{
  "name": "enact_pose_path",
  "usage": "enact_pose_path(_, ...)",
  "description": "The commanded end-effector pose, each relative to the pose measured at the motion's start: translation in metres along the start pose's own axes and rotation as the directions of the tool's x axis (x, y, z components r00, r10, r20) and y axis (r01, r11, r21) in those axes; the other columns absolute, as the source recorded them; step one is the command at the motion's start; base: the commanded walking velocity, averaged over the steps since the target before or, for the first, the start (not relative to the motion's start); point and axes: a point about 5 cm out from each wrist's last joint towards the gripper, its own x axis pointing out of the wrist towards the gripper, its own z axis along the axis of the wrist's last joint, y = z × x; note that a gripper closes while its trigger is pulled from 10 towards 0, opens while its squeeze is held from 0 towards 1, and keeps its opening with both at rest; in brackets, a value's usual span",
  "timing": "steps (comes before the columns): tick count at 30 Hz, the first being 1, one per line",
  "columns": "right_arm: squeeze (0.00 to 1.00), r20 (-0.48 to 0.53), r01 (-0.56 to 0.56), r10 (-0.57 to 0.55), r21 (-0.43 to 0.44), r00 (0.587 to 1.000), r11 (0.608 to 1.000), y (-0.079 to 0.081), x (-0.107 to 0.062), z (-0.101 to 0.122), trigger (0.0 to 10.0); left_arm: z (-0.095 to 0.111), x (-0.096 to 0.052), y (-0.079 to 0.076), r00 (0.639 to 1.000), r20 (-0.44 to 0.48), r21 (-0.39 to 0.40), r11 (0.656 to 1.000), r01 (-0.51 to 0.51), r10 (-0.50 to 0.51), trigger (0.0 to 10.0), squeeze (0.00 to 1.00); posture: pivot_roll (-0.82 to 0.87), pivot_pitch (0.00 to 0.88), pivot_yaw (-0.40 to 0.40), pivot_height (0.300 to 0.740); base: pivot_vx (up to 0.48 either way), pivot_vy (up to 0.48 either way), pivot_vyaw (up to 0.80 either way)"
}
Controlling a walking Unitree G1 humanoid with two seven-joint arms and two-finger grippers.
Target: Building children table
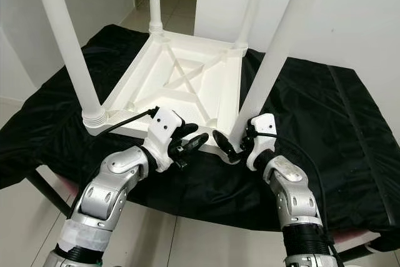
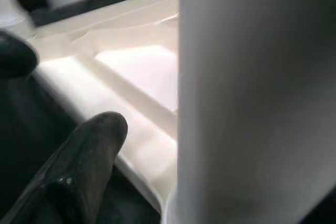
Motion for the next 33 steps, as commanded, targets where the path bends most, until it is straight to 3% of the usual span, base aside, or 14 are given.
enact_pose_path(1, 0.0, -0.012, -0.051, 0.051, -0.024, 0.999, 0.998, -0.002, 0.005, 0.001, 5.7, 0.001, 0.003, 0.0, 0.999, 0.005, 0.005, 0.999, -0.033, 0.033, 10.0, 0.0, -0.03, 0.006, -0.093, 0.74, 0.0, 0.0, 0.0)
enact_pose_path(3, 0.0, -0.012, -0.051, 0.051, -0.024, 0.999, 0.998, -0.002, 0.005, 0.001, 5.7, 0.001, 0.003, 0.0, 0.999, 0.005, 0.005, 0.999, -0.033, 0.033, 10.0, 0.0, -0.03, 0.006, -0.093, 0.74, 0.0, 0.0, 0.0)
enact_pose_path(4, 0.0, -0.03, -0.065, 0.064, -0.034, 0.998, 0.997, -0.006, 0.007, 0.001, 1.2, 0.001, 0.003, 0.0, 0.999, 0.006, 0.006, 0.999, -0.036, 0.036, 10.0, 0.0, -0.02, 0.006, -0.096, 0.74, 0.0, 0.0, 0.0)
enact_pose_path(5, 0.0, -0.03, -0.065, 0.064, -0.034, 0.998, 0.997, -0.006, 0.007, 0.001, 1.2, 0.001, 0.003, 0.0, 0.999, 0.006, 0.006, 0.999, -0.036, 0.036, 10.0, 0.0, -0.02, 0.006, -0.096, 0.74, 0.0, 0.0, 0.0)
enact_pose_path(6, 0.0, -0.047, -0.078, 0.076, -0.036, 0.996, 0.996, -0.01, 0.007, -0.001, 0.0, 0.001, 0.004, 0.001, 0.999, 0.008, 0.006, 0.999, -0.04, 0.04, 10.0, 0.0, -0.02, 0.003, -0.1, 0.74, 0.0, 0.0, 0.0)
enact_pose_path(15, 0.0, -0.067, -0.111, 0.112, 0.017, 0.991, 0.994, -0.014, 0.001, -0.014, 0.0, 0.002, 0.001, 0.004, 0.998, 0.01, 0.01, 0.998, -0.058, 0.058, 10.0, 0.0, -0.01, 0.001, -0.109, 0.74, 0.0, 0.0, 0.0)
enact_pose_path(20, 0.0, -0.052, 0.02, -0.018, 0.047, 0.998, 0.999, -0.008, -0.002, -0.017, 0.0, 0.001, 0.001, 0.003, 0.998, 0.011, 0.007, 0.998, -0.057, 0.057, 10.0, 0.0, -0.01, 0.004, -0.118, 0.74, 0.0, 0.0, 0.0)
enact_pose_path(26, 0.0, -0.049, 0.095, -0.092, 0.044, 0.995, 0.995, -0.003, -0.001, -0.017, 0.0, 0.001, 0.001, 0.002, 0.998, 0.01, 0.006, 0.999, -0.054, 0.054, 10.0, 0.0, -0.01, 0.006, -0.12, 0.74, 0.0, 0.0, 0.0)
enact_pose_path(29, 0.0, -0.048, 0.313, -0.309, 0.112, 0.95, 0.943, 0.011, 0.001, -0.016, 0.0, 0.0, 0.0, 0.0, 0.999, 0.007, 0.004, 0.999, -0.045, 0.045, 10.0, 0.0, -0.01, 0.008, -0.116, 0.74, 0.0, 0.0, 0.0)
enact_pose_path(30, 0.0, -0.048, 0.313, -0.309, 0.112, 0.95, 0.943, 0.011, 0.001, -0.016, 0.0, 0.0, 0.0, 0.0, 0.999, 0.007, 0.004, 0.999, -0.045, 0.045, 10.0, 0.0, -0.01, 0.008, -0.116, 0.74, 0.0, 0.0, 0.0)
enact_pose_path(31, 0.0, -0.064, 0.398, -0.393, 0.101, 0.917, 0.912, 0.02, 0.001, -0.017, 0.0, 0.0, 0.0, -0.001, 0.999, 0.006, 0.003, 0.999, -0.041, 0.041, 10.0, 0.0, -0.02, 0.01, -0.116, 0.74, 0.0, 0.0, 0.0)
enact_pose_path(33, 0.0, -0.072, 0.442, -0.436, 0.104, 0.897, 0.891, 0.027, 0.002, -0.018, 0.0, -0.001, 0.0, -0.002, 0.999, 0.005, 0.003, 0.999, -0.037, 0.037, 10.0, 0.0, -0.02, 0.009, -0.115, 0.74, 0.0, 0.0, 0.0)
